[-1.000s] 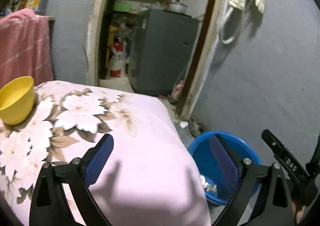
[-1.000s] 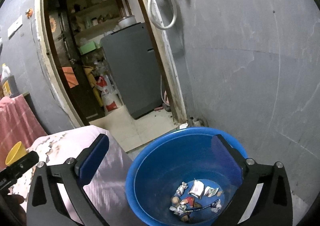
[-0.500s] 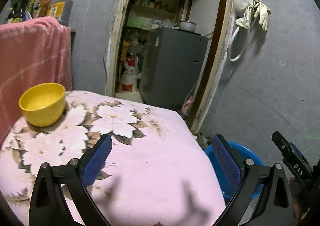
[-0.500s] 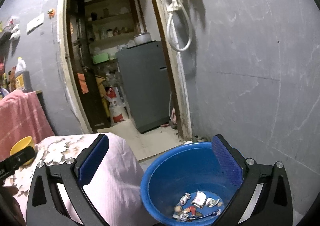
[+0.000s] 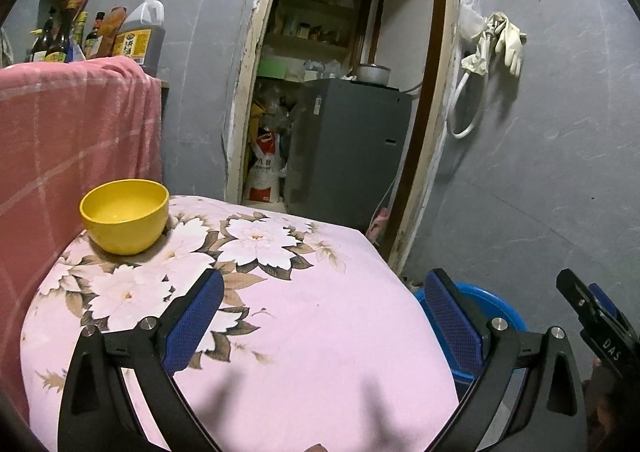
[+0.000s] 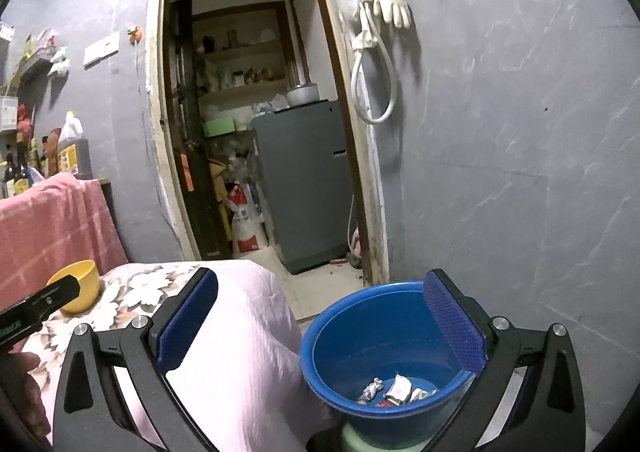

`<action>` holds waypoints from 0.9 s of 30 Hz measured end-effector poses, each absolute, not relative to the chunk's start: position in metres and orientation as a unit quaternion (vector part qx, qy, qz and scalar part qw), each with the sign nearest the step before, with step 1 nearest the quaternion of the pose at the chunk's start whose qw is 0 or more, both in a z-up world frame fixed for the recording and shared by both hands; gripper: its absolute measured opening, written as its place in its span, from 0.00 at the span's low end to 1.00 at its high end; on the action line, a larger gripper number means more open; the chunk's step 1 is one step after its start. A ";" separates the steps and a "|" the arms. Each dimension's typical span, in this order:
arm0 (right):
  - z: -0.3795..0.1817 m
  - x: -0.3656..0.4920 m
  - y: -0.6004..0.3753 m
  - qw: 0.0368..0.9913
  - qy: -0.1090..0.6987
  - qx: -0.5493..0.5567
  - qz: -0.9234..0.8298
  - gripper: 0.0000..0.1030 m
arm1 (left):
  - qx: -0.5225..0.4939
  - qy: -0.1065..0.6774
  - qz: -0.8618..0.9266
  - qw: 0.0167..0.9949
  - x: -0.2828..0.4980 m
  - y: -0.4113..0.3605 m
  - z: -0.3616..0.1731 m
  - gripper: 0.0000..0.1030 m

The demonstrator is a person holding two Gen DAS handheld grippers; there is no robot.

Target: Collect trash

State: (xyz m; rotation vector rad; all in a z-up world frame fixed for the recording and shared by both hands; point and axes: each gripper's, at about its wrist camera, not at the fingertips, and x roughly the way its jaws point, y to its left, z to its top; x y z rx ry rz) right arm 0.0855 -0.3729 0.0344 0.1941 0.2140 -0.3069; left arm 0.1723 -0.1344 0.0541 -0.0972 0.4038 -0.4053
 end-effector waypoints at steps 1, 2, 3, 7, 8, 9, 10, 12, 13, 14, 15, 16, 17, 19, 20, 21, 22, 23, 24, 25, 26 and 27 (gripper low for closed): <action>0.035 0.082 -0.370 0.978 0.105 0.095 -0.152 1.00 | -0.049 0.197 -0.200 0.959 0.168 -0.132 0.054 0.95; 0.035 0.079 -0.368 0.979 0.103 0.094 -0.151 1.00 | -0.050 0.196 -0.200 0.959 0.163 -0.129 0.054 0.96; 0.035 0.074 -0.364 0.979 0.101 0.093 -0.149 1.00 | -0.049 0.197 -0.198 0.959 0.159 -0.127 0.054 0.98; 0.036 0.058 -0.351 0.982 0.095 0.082 -0.138 1.00 | -0.039 0.200 -0.185 0.961 0.142 -0.119 0.053 0.98; 0.035 0.053 -0.347 0.983 0.091 0.079 -0.136 1.00 | -0.038 0.201 -0.182 0.962 0.138 -0.117 0.053 0.98; 0.035 0.049 -0.344 0.984 0.089 0.076 -0.133 1.00 | -0.039 0.202 -0.178 0.962 0.132 -0.113 0.052 0.98; 0.034 0.044 -0.340 0.985 0.088 0.074 -0.131 1.00 | -0.039 0.203 -0.173 0.963 0.127 -0.109 0.051 0.98; 0.034 0.036 -0.334 0.985 0.087 0.077 -0.126 1.00 | -0.038 0.202 -0.165 0.965 0.115 -0.102 0.049 0.98; 0.033 0.030 -0.331 0.986 0.084 0.078 -0.121 1.00 | -0.037 0.201 -0.162 0.965 0.111 -0.100 0.047 0.98; 0.033 0.027 -0.328 0.986 0.083 0.079 -0.118 1.00 | -0.036 0.200 -0.160 0.966 0.105 -0.097 0.046 0.98; 0.032 0.022 -0.324 0.987 0.082 0.077 -0.114 1.00 | -0.034 0.197 -0.157 0.967 0.100 -0.094 0.045 0.98; 0.032 0.020 -0.322 0.988 0.081 0.074 -0.112 1.00 | -0.032 0.195 -0.154 0.968 0.094 -0.091 0.044 0.98; 0.032 0.017 -0.318 0.988 0.079 0.071 -0.111 1.00 | -0.029 0.192 -0.152 0.969 0.088 -0.089 0.043 0.98; 0.031 0.010 -0.312 0.990 0.071 0.068 -0.106 1.00 | -0.025 0.184 -0.148 0.971 0.079 -0.085 0.042 0.99; 0.031 0.007 -0.310 0.990 0.067 0.067 -0.103 1.00 | -0.023 0.180 -0.145 0.973 0.075 -0.082 0.041 0.99; 0.031 0.005 -0.307 0.991 0.065 0.064 -0.099 1.00 | -0.021 0.174 -0.141 0.974 0.070 -0.079 0.041 0.99; 0.030 0.003 -0.304 0.991 0.065 0.061 -0.099 1.00 | -0.020 0.168 -0.137 0.976 0.065 -0.077 0.040 0.99; 0.029 0.002 -0.301 0.991 0.064 0.058 -0.099 1.00 | -0.019 0.164 -0.133 0.977 0.062 -0.074 0.040 0.99; 0.028 0.001 -0.299 0.991 0.064 0.056 -0.099 1.00 | -0.018 0.161 -0.128 0.978 0.058 -0.071 0.039 0.99; 0.027 -0.001 -0.297 0.992 0.063 0.054 -0.099 1.00 | -0.019 0.160 -0.124 0.979 0.054 -0.068 0.038 0.99; 0.025 -0.003 -0.295 0.992 0.062 0.052 -0.099 1.00 | -0.019 0.159 -0.122 0.980 0.052 -0.065 0.038 0.99; 0.024 -0.005 -0.294 0.992 0.061 0.051 -0.099 1.00 | -0.020 0.158 -0.120 0.980 0.050 -0.063 0.037 0.99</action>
